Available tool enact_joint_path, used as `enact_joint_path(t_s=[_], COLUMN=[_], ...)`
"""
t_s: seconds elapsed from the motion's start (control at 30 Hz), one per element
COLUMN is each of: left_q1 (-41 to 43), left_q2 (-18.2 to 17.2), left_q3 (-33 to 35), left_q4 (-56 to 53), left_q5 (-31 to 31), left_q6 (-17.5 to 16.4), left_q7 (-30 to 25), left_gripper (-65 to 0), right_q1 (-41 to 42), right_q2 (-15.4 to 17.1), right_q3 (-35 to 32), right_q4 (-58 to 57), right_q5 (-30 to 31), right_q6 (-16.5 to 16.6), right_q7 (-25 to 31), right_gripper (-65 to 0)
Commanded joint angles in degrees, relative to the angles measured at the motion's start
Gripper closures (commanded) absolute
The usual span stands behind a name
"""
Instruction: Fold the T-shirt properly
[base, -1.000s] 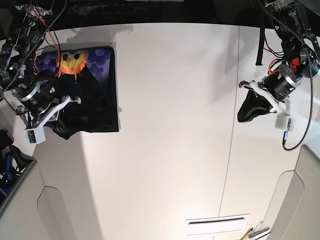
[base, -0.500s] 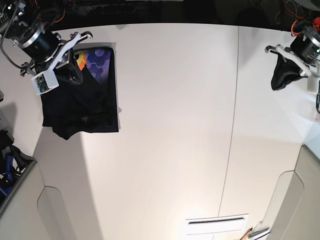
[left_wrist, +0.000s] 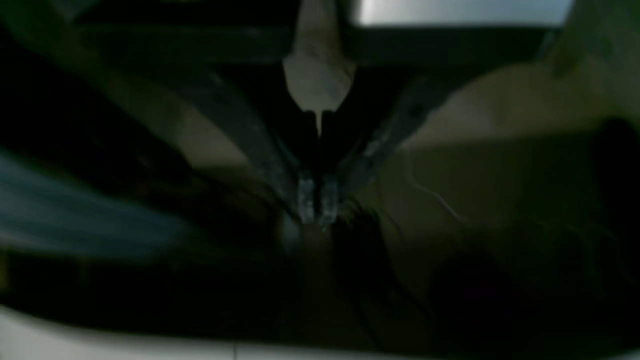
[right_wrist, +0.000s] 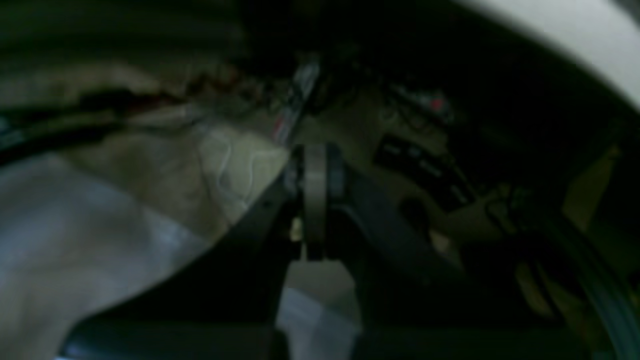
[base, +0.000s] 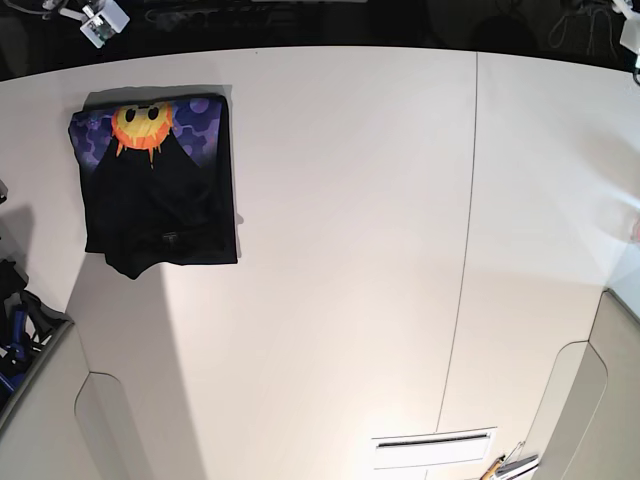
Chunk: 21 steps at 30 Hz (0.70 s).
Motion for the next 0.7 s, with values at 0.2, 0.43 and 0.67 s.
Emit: enact_joint_path(t_s=[0.2, 0.43, 0.67], left_q1=[7.8, -3.1, -25.4], left_q2=[-6.5, -11.0, -7.2], left_q3=[13.1, 37.5, 54.0], left_q4=[-20.2, -48.7, -69.7], left_q5=[-1.5, 11.8, 32.3], left_q6=[-0.7, -0.7, -0.7], left_q7=[-4.4, -36.6, -57.0], left_gripper=[0.0, 0.0, 0.0], right_q1=[-3.0, 8.5, 30.9], right_q2=[5.1, 5.5, -0.5], right_q3=[-2.3, -14.1, -27.4], right_q4=[-24.1, -57.0, -90.0], right_q5=[4.0, 4.2, -0.1], right_q6=[0.2, 0.1, -1.5], right_q7=[6.0, 27.4, 50.0], right_gripper=[0.0, 0.0, 0.0])
